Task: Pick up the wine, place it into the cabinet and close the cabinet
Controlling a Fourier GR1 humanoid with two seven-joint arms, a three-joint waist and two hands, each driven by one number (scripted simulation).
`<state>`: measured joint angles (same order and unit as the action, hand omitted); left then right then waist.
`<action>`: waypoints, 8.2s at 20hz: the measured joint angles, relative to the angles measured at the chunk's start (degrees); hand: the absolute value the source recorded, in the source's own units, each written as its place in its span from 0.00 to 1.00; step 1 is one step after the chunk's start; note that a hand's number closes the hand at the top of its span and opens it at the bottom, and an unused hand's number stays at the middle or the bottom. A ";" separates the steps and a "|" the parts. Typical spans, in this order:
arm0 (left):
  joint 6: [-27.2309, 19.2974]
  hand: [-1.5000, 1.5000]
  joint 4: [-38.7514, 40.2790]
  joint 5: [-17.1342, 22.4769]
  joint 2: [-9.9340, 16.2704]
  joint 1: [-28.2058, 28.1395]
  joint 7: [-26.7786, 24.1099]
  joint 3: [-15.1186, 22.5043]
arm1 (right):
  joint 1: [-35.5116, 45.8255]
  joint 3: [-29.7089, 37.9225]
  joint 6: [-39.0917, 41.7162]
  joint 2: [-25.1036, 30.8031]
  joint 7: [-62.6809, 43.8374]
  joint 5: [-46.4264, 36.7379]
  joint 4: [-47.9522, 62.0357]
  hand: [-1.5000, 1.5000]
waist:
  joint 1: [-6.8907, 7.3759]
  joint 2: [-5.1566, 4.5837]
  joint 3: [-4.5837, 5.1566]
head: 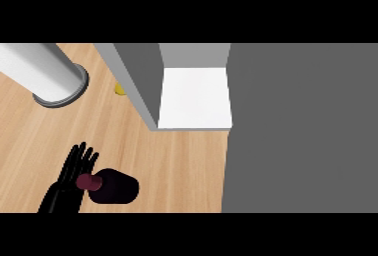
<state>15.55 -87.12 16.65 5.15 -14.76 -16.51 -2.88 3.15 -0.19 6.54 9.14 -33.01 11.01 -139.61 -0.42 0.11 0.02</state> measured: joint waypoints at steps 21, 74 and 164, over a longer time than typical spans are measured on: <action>3.08 0.00 16.93 -3.63 -1.51 5.27 -10.14 -0.62 | 4.25 0.55 -0.40 -0.35 -4.30 0.16 -0.03 0.00 | 0.06 0.00 0.00; -11.12 1.00 -15.67 -8.00 -3.77 9.26 3.85 5.62 | 2.65 -0.25 0.58 -3.53 -3.09 -0.24 0.47 0.00 | 0.23 0.09 -0.05; -47.43 1.00 43.51 8.59 -5.01 59.11 -10.72 18.92 | 1.95 1.59 2.94 -3.90 -1.96 1.71 1.20 0.00 | -0.91 -0.27 -0.01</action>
<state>-31.88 -43.61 25.24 0.14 44.36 -27.24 16.04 5.10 1.40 9.47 5.24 -34.97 12.71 -138.41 -1.33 -0.16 0.01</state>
